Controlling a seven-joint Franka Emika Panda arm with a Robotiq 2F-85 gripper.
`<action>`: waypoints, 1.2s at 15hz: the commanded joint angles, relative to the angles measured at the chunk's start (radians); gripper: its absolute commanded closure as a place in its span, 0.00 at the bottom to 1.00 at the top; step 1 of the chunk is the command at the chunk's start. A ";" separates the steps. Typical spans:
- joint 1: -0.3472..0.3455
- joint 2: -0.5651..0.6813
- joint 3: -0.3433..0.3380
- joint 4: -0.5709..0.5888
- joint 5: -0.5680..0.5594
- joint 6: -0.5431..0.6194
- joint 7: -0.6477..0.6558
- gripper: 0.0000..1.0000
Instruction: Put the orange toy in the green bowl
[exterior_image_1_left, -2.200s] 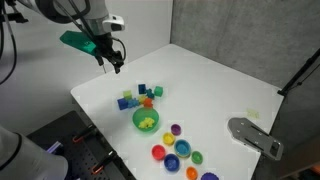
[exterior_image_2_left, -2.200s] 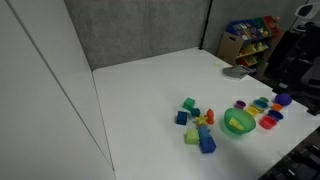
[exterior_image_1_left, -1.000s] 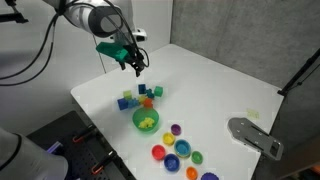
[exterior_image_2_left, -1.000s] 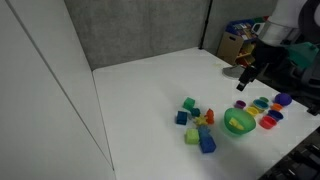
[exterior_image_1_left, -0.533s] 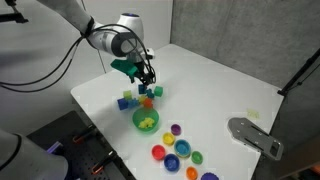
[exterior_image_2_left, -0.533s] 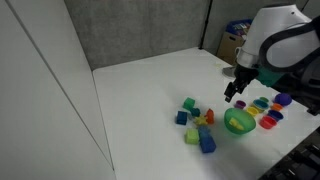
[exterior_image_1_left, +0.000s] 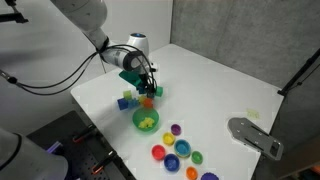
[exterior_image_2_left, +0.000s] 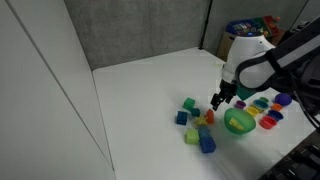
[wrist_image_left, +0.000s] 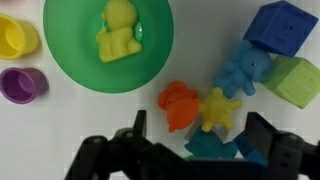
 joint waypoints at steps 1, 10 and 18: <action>0.040 0.083 -0.043 0.067 -0.026 0.034 0.081 0.00; 0.102 0.255 -0.090 0.167 -0.002 0.097 0.165 0.22; 0.156 0.272 -0.142 0.169 -0.008 0.095 0.201 0.84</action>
